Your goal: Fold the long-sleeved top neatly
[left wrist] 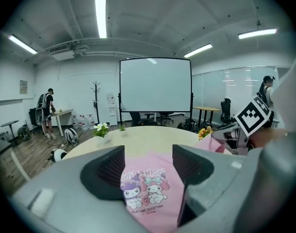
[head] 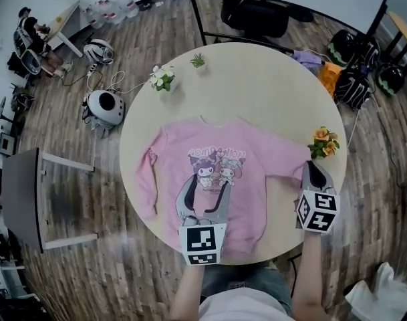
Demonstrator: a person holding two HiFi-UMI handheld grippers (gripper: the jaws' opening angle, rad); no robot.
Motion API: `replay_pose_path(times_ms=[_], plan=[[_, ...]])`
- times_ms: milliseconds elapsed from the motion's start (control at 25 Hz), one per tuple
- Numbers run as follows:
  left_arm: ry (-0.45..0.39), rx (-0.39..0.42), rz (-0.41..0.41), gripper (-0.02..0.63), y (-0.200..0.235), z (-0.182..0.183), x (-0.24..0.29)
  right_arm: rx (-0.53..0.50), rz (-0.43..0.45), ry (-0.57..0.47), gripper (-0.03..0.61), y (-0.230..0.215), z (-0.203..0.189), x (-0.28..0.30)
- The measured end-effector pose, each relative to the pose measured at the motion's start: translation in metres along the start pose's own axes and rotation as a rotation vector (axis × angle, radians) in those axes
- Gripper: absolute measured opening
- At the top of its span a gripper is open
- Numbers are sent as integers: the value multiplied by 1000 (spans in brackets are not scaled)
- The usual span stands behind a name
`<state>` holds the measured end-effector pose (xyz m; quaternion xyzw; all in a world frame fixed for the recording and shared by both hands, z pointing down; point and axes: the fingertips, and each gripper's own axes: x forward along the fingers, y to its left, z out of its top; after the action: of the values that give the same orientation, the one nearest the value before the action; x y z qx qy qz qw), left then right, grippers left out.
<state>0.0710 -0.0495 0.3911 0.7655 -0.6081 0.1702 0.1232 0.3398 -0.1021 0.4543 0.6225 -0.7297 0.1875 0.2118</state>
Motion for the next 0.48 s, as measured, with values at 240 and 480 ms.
replay_pose_path(times_ms=[240,480], plan=[[-36,-32,100,298,26,2,-42,-78,71,-52,35,35,26,-1],[-62,-58,170,298,51,-1,-70,-183,130,-72,35,71,43,7]])
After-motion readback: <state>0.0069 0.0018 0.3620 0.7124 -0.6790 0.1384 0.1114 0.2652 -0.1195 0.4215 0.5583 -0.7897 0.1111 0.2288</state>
